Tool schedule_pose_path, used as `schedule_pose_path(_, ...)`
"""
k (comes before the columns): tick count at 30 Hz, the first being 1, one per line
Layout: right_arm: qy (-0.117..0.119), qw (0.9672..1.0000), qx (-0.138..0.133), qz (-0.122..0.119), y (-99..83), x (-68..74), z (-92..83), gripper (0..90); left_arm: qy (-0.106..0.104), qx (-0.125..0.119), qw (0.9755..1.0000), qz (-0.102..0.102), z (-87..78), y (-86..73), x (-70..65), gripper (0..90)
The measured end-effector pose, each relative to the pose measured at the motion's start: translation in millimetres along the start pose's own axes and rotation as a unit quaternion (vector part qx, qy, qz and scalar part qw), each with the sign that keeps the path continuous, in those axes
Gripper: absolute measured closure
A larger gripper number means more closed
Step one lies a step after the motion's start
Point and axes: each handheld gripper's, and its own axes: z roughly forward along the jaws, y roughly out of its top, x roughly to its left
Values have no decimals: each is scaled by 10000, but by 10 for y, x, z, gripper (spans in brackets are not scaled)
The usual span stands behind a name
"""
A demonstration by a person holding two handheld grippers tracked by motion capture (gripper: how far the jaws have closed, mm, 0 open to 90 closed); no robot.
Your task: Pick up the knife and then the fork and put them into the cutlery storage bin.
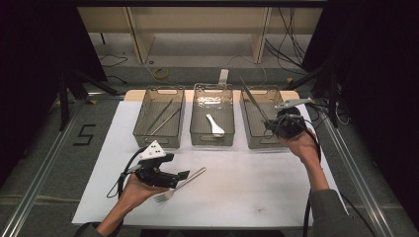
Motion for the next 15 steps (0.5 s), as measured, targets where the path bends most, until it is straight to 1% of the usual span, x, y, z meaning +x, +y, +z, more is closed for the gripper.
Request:
schedule_pose_path(3,-70,9999,29,155,85,-86,47,844,-52,-117,9999,-43,-11,7,1,153)
schedule_pose_path(8,-172,9994,110,273,182,-154,129,844,-30,-110,9999,-8,-5,-4,-1,153)
schedule_pose_path(10,-202,9989,123,402,209,-183,174,844,8,-137,9999,-9,-6,-6,-4,153)
schedule_pose_path(13,-269,9981,191,513,229,-230,261,843,-61,-190,9998,-38,-19,-7,2,152)
schedule_pose_path(15,-302,9977,204,577,227,-256,313,843,-61,-166,9998,-28,-26,-14,-5,149)
